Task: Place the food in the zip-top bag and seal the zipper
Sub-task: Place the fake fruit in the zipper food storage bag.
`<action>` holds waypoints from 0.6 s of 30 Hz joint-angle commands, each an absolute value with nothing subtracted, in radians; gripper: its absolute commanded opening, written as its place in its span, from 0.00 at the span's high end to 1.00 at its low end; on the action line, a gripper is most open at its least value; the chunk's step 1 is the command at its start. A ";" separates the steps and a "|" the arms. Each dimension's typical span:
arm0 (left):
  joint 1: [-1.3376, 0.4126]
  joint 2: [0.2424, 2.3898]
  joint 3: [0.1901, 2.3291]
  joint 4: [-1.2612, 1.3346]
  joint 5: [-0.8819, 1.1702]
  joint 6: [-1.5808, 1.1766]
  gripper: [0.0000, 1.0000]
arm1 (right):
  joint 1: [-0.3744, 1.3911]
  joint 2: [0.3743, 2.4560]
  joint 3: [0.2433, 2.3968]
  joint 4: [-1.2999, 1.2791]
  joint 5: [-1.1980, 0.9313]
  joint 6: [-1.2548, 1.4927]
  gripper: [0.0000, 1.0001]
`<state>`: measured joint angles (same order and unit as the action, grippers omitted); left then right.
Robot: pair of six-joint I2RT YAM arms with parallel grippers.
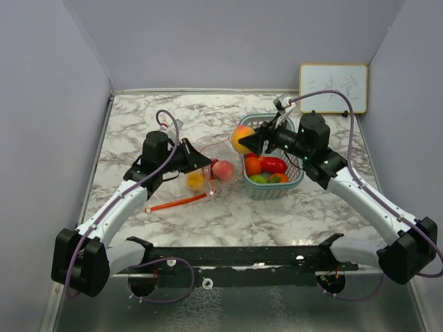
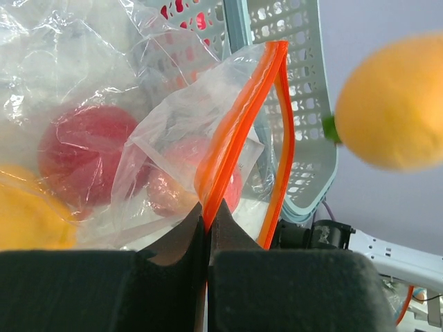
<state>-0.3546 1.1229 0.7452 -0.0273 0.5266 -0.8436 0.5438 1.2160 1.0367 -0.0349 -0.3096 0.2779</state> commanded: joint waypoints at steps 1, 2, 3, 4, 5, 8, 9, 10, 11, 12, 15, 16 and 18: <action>-0.349 1.133 0.798 0.014 0.542 -0.854 1.00 | 0.561 1.163 0.980 0.089 -0.597 0.314 0.62; -0.349 1.138 0.801 0.014 0.543 -0.857 1.00 | 0.565 1.168 0.977 0.095 -0.622 0.321 0.62; -0.349 1.143 0.806 0.013 0.547 -0.859 1.00 | 0.570 1.179 0.974 0.102 -0.653 0.329 0.62; -0.349 1.147 0.812 0.015 0.553 -0.864 1.00 | 0.580 1.191 0.971 0.109 -0.669 0.337 0.62; -0.349 1.150 0.820 0.016 0.560 -0.868 1.00 | 0.592 1.202 0.963 0.121 -0.668 0.345 0.62; -0.350 1.148 0.832 0.032 0.579 -0.887 1.00 | 0.613 1.238 0.942 0.157 -0.626 0.373 0.62; -0.349 1.146 0.829 0.045 0.588 -0.898 1.00 | 0.613 1.254 0.939 0.167 -0.595 0.389 0.62; -0.349 1.144 0.823 0.061 0.598 -0.913 1.00 | 0.613 1.269 0.936 0.182 -0.580 0.396 0.62; -0.350 1.142 0.815 0.079 0.607 -0.928 1.00 | 0.615 1.289 0.938 0.190 -0.569 0.400 0.62; -0.349 1.140 0.806 0.094 0.615 -0.942 1.00 | 0.616 1.306 0.937 0.193 -0.555 0.405 0.63; -0.350 1.131 0.786 0.123 0.626 -0.965 1.00 | 0.622 1.348 0.931 0.179 -0.463 0.404 0.63; -0.350 1.129 0.783 0.125 0.629 -0.968 1.00 | 0.623 1.357 0.929 0.170 -0.417 0.402 0.63; -0.350 1.124 0.779 0.124 0.639 -0.972 1.00 | 0.622 1.366 0.931 0.144 -0.315 0.401 0.63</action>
<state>-0.3477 1.1503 0.7879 0.0414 0.5690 -0.9287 0.6159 1.3437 0.9390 0.1398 -0.5220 0.3920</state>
